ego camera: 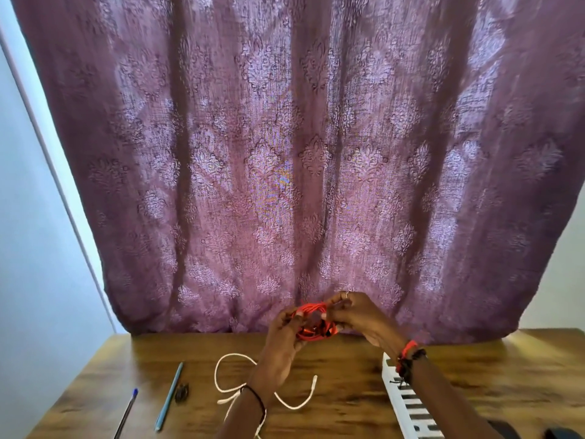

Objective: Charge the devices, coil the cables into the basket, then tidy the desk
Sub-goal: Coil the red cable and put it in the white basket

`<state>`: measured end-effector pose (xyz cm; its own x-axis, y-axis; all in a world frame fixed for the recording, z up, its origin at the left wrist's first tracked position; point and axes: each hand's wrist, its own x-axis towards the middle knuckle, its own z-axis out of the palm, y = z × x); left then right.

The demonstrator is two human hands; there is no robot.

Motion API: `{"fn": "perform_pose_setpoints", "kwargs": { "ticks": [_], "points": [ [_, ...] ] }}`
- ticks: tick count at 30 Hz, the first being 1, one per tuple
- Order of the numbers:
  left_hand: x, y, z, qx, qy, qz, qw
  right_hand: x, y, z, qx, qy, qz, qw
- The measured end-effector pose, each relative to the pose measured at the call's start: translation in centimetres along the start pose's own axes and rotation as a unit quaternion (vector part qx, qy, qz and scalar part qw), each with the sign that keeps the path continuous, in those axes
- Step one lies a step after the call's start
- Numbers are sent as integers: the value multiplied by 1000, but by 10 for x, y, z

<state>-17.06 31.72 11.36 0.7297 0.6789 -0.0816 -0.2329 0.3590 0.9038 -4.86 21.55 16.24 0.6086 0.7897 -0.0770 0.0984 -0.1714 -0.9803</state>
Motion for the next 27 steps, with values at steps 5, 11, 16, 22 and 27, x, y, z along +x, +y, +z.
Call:
{"fn": "perform_pose_setpoints", "kwargs": {
  "ticks": [5, 11, 16, 22, 27],
  "points": [
    [9, -5, -7, 230, -50, 5, 972, -3, 4, -15, -119, -29, -16, 992],
    [7, -17, -4, 401, -164, 2, 901, -10, 9, -31, -295, -104, -9, 950],
    [-2, -36, 14, 397, -204, -28, 894, -22, 16, -44, -342, -114, -5, 933],
    [-5, -75, 49, 400, -219, -39, 889, -44, 36, -80, -326, -87, 15, 941],
    [-6, -104, 74, 358, -198, -50, 911, -54, 45, -111, -261, 1, 10, 965]
  ]
}}
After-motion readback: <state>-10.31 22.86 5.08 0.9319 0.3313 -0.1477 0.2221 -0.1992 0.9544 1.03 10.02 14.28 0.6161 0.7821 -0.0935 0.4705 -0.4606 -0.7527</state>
